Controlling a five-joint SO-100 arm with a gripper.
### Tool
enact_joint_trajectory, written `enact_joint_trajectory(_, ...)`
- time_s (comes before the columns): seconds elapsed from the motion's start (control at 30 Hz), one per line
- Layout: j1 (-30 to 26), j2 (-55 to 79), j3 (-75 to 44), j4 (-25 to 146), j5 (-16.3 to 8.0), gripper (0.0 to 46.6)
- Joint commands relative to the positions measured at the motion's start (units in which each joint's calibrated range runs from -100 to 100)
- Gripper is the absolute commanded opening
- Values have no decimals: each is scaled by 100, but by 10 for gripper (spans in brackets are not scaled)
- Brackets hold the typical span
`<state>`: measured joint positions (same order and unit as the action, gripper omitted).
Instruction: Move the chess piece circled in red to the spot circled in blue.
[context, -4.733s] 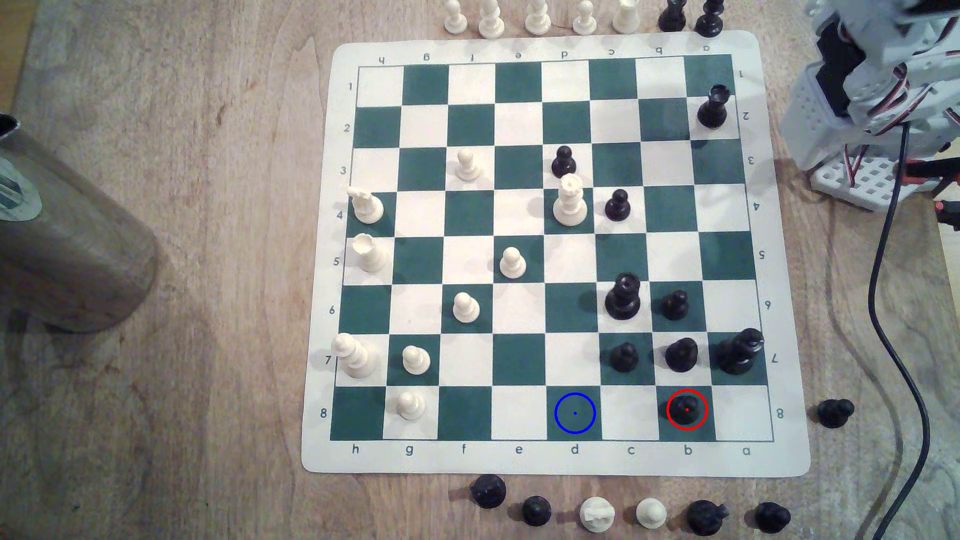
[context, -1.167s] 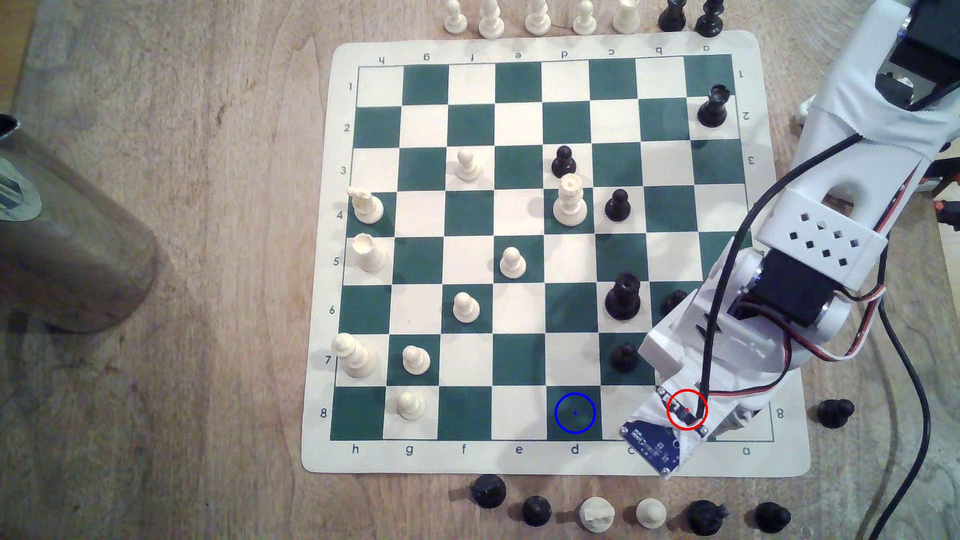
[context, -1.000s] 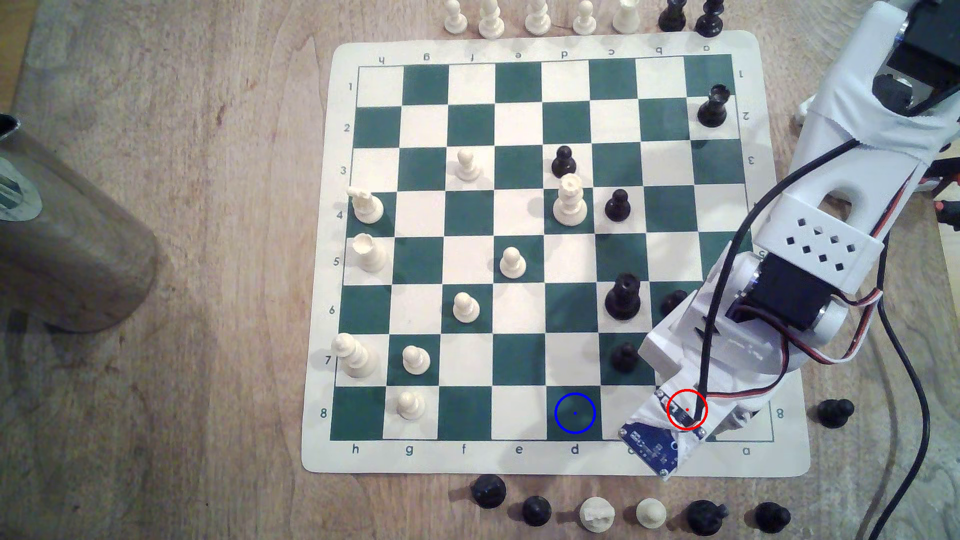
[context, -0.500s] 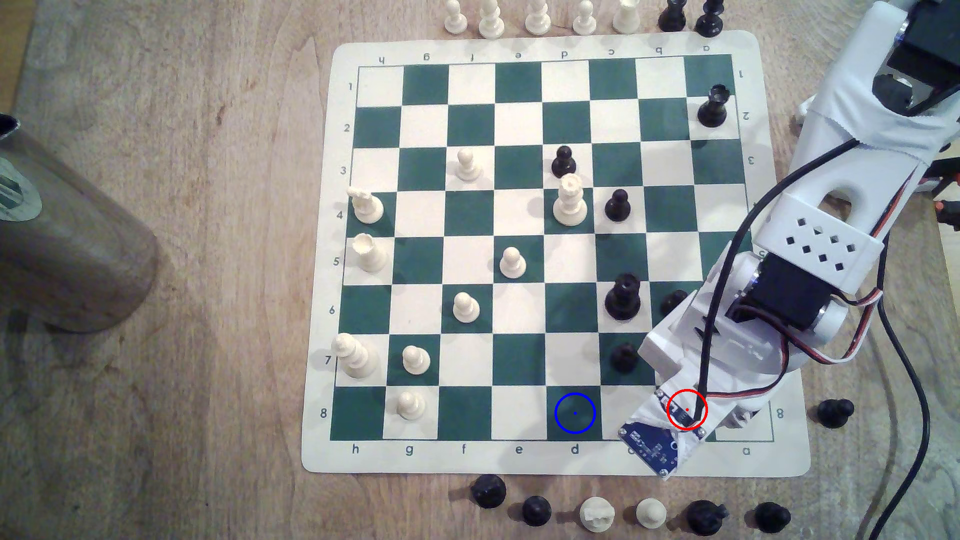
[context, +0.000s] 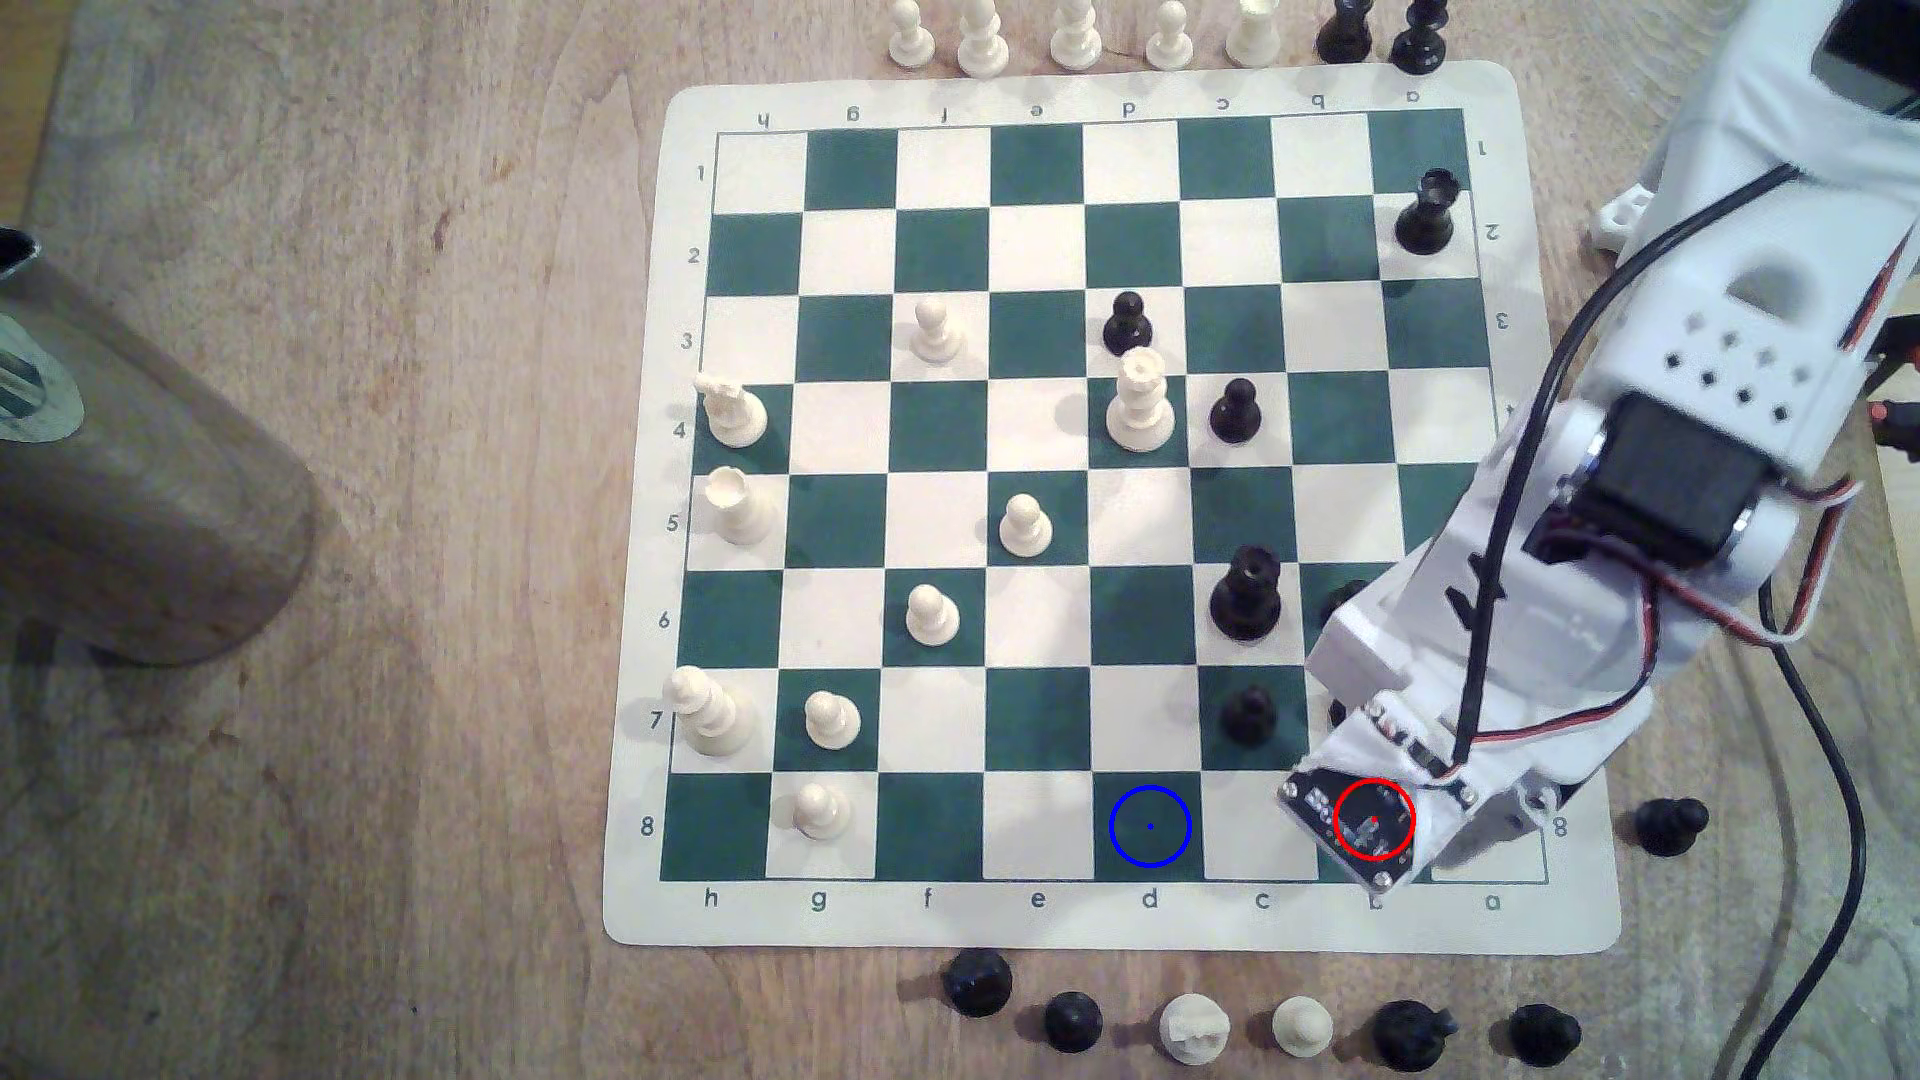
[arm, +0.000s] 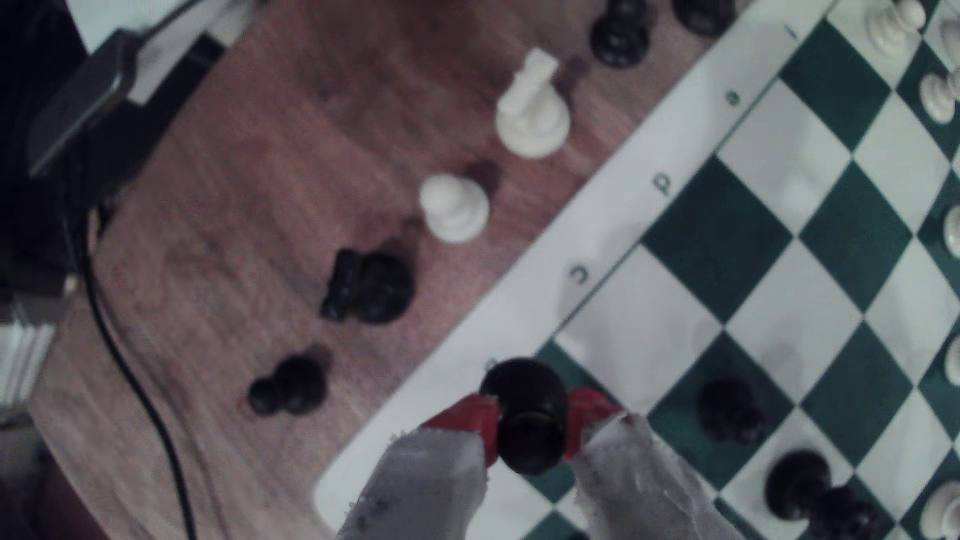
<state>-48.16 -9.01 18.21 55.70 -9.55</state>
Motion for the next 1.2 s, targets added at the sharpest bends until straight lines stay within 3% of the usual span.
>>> enact_joint_trajectory(0.0,244,-322,-788,-9,-10,3)
enact_joint_trajectory(0.3,963,629,-1649,-123,-29,3)
enact_joint_trajectory(1.17,1151,2378,-2447,-377,10,3)
